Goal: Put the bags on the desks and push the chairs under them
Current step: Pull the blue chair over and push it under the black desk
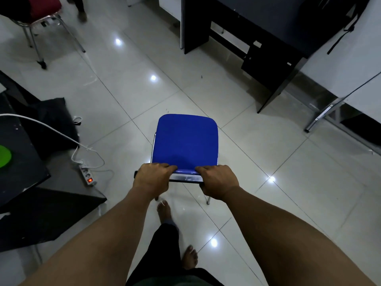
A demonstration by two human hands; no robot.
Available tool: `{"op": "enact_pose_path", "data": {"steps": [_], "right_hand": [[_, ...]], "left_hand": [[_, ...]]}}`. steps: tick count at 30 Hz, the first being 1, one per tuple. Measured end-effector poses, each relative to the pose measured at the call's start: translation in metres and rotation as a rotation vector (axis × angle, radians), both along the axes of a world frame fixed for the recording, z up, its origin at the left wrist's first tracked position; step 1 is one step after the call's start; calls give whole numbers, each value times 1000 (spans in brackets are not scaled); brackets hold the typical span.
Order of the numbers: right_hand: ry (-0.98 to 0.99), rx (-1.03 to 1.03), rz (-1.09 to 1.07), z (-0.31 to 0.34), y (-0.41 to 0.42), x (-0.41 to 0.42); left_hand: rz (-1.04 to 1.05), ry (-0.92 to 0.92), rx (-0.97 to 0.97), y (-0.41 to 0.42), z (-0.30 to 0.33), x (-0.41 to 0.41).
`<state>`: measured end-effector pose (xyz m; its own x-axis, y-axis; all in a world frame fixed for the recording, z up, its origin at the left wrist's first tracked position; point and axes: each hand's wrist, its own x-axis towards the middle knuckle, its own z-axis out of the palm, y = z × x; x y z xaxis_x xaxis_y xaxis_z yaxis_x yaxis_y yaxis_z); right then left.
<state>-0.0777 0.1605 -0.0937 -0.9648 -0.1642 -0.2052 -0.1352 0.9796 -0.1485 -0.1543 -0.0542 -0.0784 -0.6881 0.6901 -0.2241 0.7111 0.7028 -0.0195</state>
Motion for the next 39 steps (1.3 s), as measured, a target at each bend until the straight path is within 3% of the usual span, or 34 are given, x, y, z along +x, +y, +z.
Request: {"op": "enact_pose_path", "data": {"steps": [39], "right_hand": [[34,36,25,1,72,-182]], "left_hand": [[94,-18,75,68,1,-162]]}}
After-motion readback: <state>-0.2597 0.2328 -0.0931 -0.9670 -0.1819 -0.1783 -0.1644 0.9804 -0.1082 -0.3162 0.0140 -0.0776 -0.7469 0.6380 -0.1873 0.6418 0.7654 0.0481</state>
